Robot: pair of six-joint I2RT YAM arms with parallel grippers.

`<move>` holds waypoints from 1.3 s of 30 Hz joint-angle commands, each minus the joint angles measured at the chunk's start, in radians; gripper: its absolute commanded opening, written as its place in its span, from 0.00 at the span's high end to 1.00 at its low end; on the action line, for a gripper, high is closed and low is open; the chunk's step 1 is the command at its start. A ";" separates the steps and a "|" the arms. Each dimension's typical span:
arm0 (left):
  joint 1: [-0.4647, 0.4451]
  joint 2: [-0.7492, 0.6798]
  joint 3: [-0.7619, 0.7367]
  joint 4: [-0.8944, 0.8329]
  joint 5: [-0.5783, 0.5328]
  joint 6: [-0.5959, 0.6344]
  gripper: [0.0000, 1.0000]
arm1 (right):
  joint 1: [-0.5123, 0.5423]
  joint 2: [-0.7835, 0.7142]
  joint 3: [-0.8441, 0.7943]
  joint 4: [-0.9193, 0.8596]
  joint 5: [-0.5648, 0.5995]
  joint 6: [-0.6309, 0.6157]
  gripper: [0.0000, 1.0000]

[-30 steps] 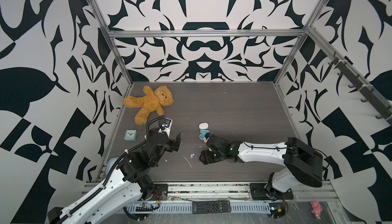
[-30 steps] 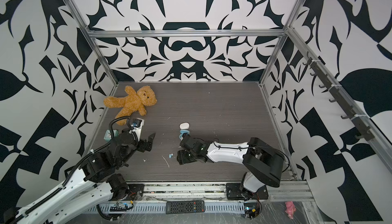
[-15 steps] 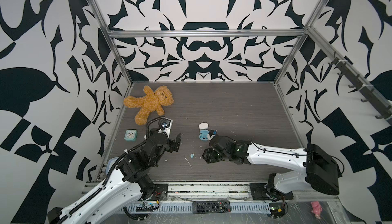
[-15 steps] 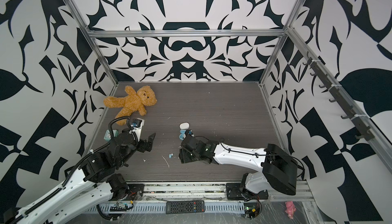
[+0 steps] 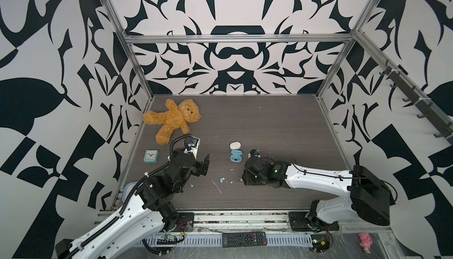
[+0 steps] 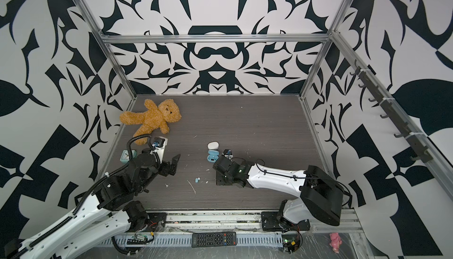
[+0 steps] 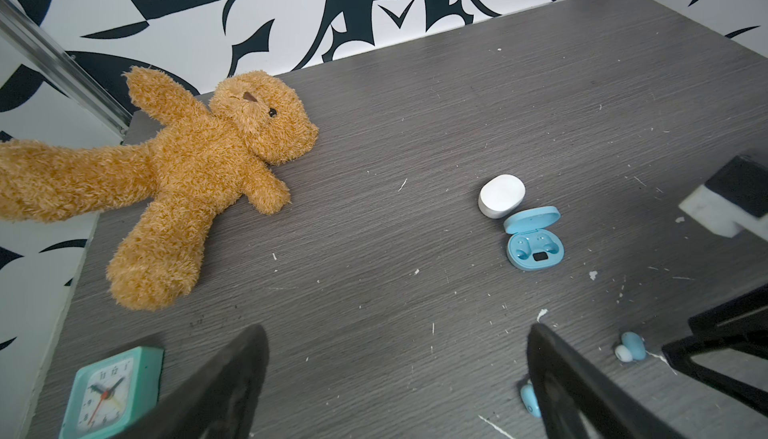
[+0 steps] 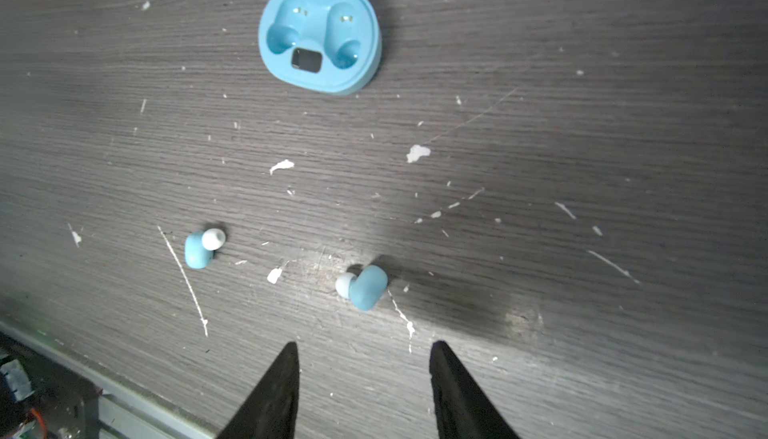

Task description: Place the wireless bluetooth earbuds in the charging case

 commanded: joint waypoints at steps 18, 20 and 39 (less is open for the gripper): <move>0.005 -0.007 -0.018 0.005 0.022 -0.003 0.01 | -0.006 0.087 0.015 0.051 0.041 0.128 0.63; 0.004 -0.006 -0.018 0.005 0.024 -0.003 0.01 | -0.006 0.092 0.014 0.061 0.035 0.128 0.63; 0.005 -0.010 -0.018 0.004 0.034 -0.001 0.01 | -0.006 0.136 0.027 0.082 0.013 0.126 0.67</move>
